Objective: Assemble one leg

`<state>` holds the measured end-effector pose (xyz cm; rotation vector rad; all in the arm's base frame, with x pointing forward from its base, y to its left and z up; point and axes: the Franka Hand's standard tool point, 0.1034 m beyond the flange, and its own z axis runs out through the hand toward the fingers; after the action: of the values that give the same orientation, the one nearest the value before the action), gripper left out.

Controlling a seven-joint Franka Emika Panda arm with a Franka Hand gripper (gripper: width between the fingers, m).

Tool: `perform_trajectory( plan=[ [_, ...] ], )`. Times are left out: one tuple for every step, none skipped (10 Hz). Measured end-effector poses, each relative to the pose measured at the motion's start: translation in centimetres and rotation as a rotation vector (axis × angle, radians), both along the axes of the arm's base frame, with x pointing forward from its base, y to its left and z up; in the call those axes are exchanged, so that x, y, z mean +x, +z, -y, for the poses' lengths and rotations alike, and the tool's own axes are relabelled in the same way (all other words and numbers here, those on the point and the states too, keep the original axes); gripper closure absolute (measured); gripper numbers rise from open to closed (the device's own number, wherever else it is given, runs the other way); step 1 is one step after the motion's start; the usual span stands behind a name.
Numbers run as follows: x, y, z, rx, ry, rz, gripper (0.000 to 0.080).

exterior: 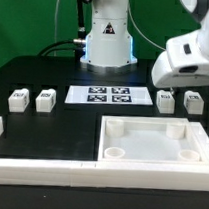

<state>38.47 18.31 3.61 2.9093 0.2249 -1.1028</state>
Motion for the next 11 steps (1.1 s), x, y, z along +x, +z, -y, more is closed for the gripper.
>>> perform_trajectory(
  plan=[
    [0.5,-0.5,-0.2,-0.007,-0.007,-0.03,0.015],
    [0.5,-0.7,-0.3,-0.021,-0.023,-0.028,0.015],
    [0.4,-0.8,-0.6,-0.044,-0.043,-0.028,0.015],
    [0.2,-1.0,-0.9,-0.08,-0.075,-0.029,0.015],
    [0.1,-1.2,-1.2,-0.099,-0.092,-0.031,0.015],
    [0.0,-1.5,-1.3,-0.106,-0.099,-0.034,0.015],
    [-0.2,-2.0,-1.3,-0.107,-0.098,-0.038,0.015],
    [-0.2,-2.4,-1.3,-0.095,-0.089,-0.034,0.015],
    [-0.2,-2.6,-1.3,-0.086,-0.084,-0.025,0.015],
    [-0.2,-2.8,-1.3,-0.085,-0.085,-0.021,0.015],
    [-0.3,-2.9,-1.4,-0.084,-0.086,-0.016,0.015]
  ],
)
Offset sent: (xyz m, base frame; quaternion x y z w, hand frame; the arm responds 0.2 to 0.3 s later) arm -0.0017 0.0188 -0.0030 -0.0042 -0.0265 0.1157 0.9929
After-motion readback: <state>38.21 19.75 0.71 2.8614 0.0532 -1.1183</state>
